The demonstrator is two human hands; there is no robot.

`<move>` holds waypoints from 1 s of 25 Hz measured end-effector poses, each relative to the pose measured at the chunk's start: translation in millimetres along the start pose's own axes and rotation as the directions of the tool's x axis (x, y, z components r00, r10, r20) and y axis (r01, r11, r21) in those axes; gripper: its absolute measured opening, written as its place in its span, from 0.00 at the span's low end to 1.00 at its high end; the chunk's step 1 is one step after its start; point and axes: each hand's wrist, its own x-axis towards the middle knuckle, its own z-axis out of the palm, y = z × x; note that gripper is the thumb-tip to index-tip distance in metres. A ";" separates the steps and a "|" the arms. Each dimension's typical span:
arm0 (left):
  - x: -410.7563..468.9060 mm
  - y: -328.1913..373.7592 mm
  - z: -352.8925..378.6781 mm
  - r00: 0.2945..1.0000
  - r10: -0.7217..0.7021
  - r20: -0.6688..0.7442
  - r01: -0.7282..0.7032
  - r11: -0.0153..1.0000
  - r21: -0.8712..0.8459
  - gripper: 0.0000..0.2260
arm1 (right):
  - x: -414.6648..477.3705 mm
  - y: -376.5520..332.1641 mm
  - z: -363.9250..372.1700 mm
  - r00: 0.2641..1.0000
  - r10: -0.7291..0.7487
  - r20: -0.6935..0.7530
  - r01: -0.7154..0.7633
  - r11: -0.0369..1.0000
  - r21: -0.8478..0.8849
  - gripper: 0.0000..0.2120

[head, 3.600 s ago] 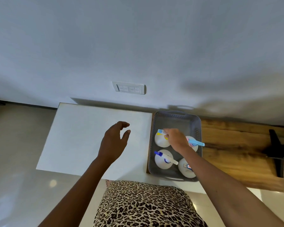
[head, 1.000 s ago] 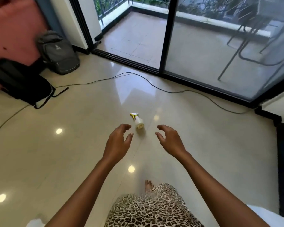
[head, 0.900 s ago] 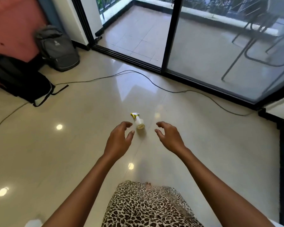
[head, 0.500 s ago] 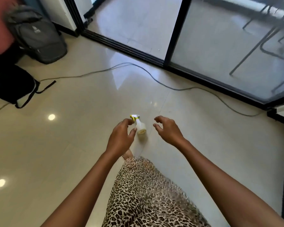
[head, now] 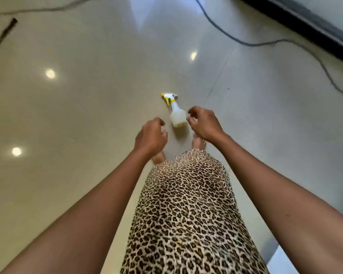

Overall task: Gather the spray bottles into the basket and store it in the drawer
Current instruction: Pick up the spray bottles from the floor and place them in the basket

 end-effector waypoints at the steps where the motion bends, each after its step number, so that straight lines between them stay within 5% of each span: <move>1: 29.2 -9.8 14.4 0.999 -0.035 0.002 0.035 0.999 -0.003 0.15 | 27.6 11.6 14.7 1.000 0.000 0.028 0.001 1.000 -0.020 0.15; 6: 167.6 -66.5 108.1 0.967 -0.245 0.064 0.248 0.967 -0.050 0.17 | 165.2 82.0 98.4 0.991 0.029 0.128 -0.012 0.992 -0.129 0.15; 13: 290.8 -114.3 225.8 0.945 -0.303 0.124 0.326 0.905 -0.272 0.24 | 307.4 149.6 199.0 0.997 0.064 0.036 -0.061 0.995 -0.077 0.15; 17: 317.6 -118.9 255.3 0.909 -0.317 0.269 0.412 0.771 -0.485 0.36 | 336.7 158.4 221.5 0.989 0.124 0.085 -0.131 0.987 0.094 0.09; 21: 313.6 -110.5 261.4 0.908 -0.318 0.272 0.419 0.687 -0.594 0.26 | 334.9 157.6 219.7 0.982 0.163 0.096 -0.176 0.974 0.146 0.10; 25: 281.9 -88.8 231.8 0.923 -0.284 0.260 0.385 0.708 -0.592 0.30 | 304.3 139.8 189.3 0.976 0.203 0.081 -0.216 0.955 0.203 0.18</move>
